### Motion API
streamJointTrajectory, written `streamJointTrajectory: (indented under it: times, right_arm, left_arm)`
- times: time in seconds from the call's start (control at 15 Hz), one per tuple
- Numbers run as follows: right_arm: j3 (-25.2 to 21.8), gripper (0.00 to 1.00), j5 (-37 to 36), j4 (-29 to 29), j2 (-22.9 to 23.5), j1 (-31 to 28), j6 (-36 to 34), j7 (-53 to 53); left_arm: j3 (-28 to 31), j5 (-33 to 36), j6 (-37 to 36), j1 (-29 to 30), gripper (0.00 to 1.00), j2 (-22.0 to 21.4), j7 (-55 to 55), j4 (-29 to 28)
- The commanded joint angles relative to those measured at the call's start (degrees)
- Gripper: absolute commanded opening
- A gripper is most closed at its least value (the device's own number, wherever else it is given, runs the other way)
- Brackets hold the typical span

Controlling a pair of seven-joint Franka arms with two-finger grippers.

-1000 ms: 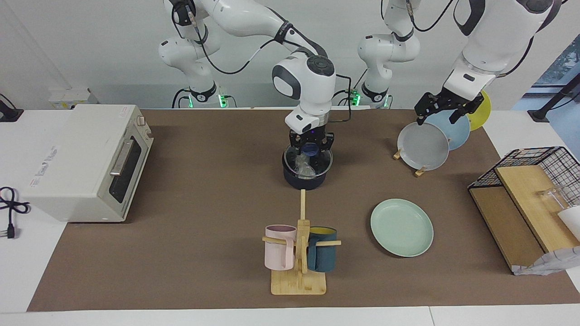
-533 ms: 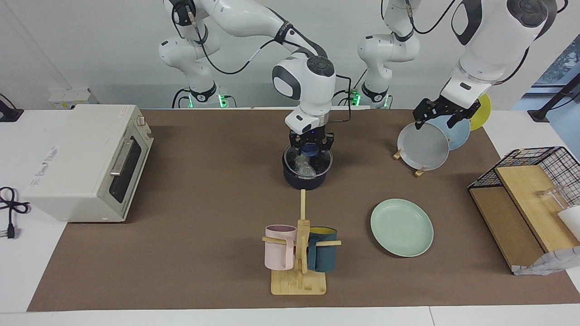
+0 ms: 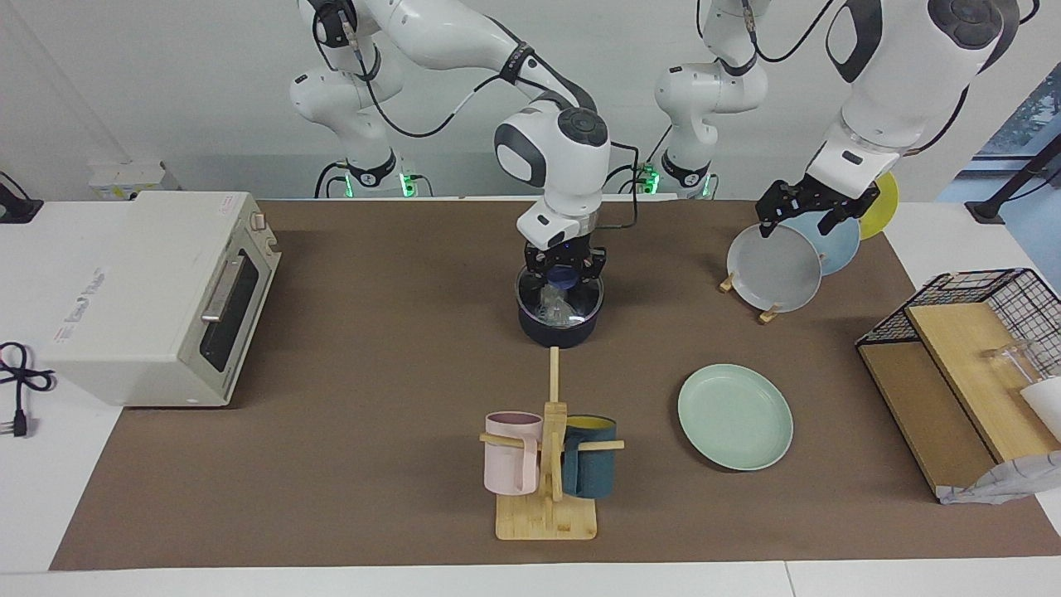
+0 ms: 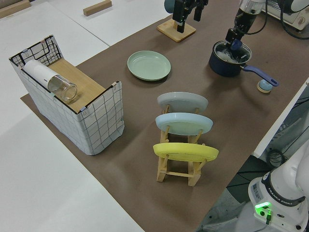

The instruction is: Transfer vermicelli from plate to pot

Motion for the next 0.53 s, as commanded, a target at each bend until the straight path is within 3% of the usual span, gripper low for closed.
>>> streamJointTrajectory:
  times: [0.0, 0.47]
  right_arm:
    - [0.6, 0.54, -1.2, -1.8, -0.8, -0.5, 1.0, 1.0]
    - [0.6, 0.59, -1.3, -3.7, -1.4, 0.0, 2.8, 1.7]
  left_arm:
    - [-0.6, 0.7, 1.1, 0.6, 1.00, -0.6, 0.0, -0.6]
    - [-0.6, 0.8, 0.7, 1.1, 1.00, -1.2, 0.8, -0.8]
